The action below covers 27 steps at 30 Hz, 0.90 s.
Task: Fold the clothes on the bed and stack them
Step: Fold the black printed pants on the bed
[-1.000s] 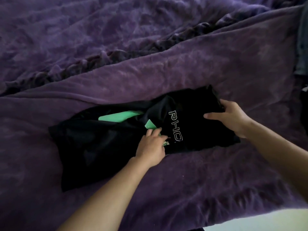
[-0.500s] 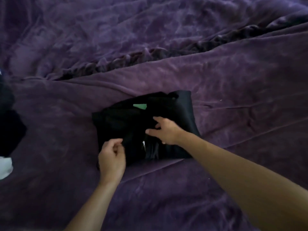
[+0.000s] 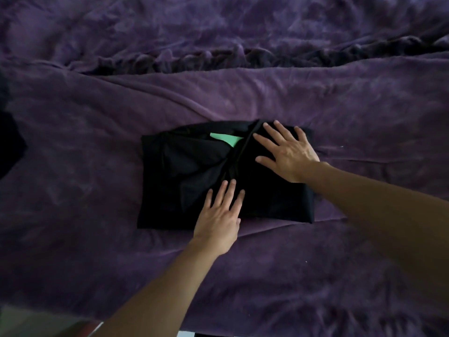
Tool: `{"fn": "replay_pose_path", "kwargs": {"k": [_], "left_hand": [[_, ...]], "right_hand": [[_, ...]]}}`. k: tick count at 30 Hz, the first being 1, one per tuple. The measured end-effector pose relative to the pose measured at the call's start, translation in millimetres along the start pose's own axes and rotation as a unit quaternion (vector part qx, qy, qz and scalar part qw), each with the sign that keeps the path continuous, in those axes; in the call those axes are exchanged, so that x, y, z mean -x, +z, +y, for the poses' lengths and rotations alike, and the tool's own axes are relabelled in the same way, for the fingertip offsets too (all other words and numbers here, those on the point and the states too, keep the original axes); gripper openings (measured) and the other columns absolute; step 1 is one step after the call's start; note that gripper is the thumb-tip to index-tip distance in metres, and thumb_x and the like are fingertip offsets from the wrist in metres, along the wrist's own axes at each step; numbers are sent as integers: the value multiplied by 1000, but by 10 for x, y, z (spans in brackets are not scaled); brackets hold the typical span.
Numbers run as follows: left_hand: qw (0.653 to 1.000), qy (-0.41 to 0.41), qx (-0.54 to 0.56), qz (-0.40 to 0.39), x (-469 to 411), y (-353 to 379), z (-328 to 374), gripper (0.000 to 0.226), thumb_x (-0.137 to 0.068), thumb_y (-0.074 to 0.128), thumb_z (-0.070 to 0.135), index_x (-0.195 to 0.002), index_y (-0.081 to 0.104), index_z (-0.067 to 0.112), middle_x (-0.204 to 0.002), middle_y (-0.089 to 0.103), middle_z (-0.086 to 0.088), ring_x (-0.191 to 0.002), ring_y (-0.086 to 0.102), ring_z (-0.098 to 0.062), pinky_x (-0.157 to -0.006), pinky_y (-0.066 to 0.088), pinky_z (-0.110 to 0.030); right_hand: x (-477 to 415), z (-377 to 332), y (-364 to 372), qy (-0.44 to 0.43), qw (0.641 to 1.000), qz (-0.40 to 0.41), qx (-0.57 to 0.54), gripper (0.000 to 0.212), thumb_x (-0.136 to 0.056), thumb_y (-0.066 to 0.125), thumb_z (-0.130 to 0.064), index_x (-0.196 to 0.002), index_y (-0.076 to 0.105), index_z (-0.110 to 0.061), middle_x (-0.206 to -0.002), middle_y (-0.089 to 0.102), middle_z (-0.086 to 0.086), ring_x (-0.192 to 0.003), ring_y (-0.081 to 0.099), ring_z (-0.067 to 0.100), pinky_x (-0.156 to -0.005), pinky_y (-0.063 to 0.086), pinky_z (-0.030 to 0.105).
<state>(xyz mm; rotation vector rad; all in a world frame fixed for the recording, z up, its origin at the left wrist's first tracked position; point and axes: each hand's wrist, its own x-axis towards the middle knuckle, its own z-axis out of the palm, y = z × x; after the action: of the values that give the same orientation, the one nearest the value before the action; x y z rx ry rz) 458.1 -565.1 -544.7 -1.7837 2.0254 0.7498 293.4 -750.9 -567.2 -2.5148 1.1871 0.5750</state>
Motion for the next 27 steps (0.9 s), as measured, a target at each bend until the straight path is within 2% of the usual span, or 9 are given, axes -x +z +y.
{"fn": "replay_pose_path", "kwargs": {"k": [5,7,10,11,14,16,20,23,27], "left_hand": [[999,10,6,-45,16,-98,-19,68,-100,33,38,-152,-7,19,-156,-26,-10,-144,-23,-25,-119,-2,-49],[999,19,1,-47,14,-125,-41,67,-101,31,39,-151,-10,19,-156,-27,-10,-144,-24,-25,-119,-3,-48],[998,28,6,-47,-3,-113,-68,67,-101,30,39,-151,-9,19,-156,-26,-10,-144,-23,-25,-119,-5,-48],[998,29,13,-48,-6,-116,-78,66,-101,30,39,-151,-8,20,-156,-25,-10,-144,-23,-24,-119,-5,-47],[992,37,103,-63,-24,-246,-142,59,-100,31,40,-153,7,24,-159,-15,-3,-146,-16,-17,-120,-2,-41],[962,21,262,-70,-21,-391,-230,50,-101,35,37,-148,29,24,-160,8,3,-147,4,-14,-120,9,-37],[785,-94,611,42,248,-718,-541,27,-99,43,13,-107,65,25,-106,68,5,-97,62,0,-86,47,-18],[721,-202,646,150,619,-738,-1056,31,-96,38,1,-97,64,17,-84,69,-5,-78,66,-15,-64,50,-20],[715,-275,605,218,1004,-442,-1954,29,-93,40,-2,-90,65,13,-74,68,-10,-74,65,-31,-60,47,-28]], "right_hand": [[361,89,-115,152,951,177,-203,67,-89,41,-66,-147,33,-32,-156,26,1,-145,19,22,-113,23,46],[608,127,-76,272,857,216,-380,69,-86,59,-58,-144,37,-28,-145,42,-1,-133,41,19,-106,37,39],[766,12,30,369,669,117,-634,67,-80,73,-43,-136,48,-18,-123,62,1,-105,62,15,-91,50,31],[764,-24,39,375,648,89,-657,61,-78,76,-39,-130,55,-16,-117,66,2,-97,65,15,-86,53,30],[764,-159,-194,369,661,99,-646,50,-73,81,-27,-118,62,-12,-99,70,0,-81,67,12,-67,57,22],[794,-353,-474,363,713,141,-583,59,-71,83,-29,-122,57,-13,-105,67,-2,-90,66,14,-75,55,25],[823,-1165,-1072,314,834,171,-421,84,-72,80,-41,-140,35,-22,-127,60,6,-113,58,30,-94,47,37],[553,-1889,-1238,246,903,136,-326,96,-78,71,-42,-151,13,-20,-128,58,12,-110,59,35,-89,47,38],[18,-2735,-960,163,936,34,-310,99,-84,65,-34,-153,-3,-17,-128,51,15,-108,57,36,-89,46,41]]}}
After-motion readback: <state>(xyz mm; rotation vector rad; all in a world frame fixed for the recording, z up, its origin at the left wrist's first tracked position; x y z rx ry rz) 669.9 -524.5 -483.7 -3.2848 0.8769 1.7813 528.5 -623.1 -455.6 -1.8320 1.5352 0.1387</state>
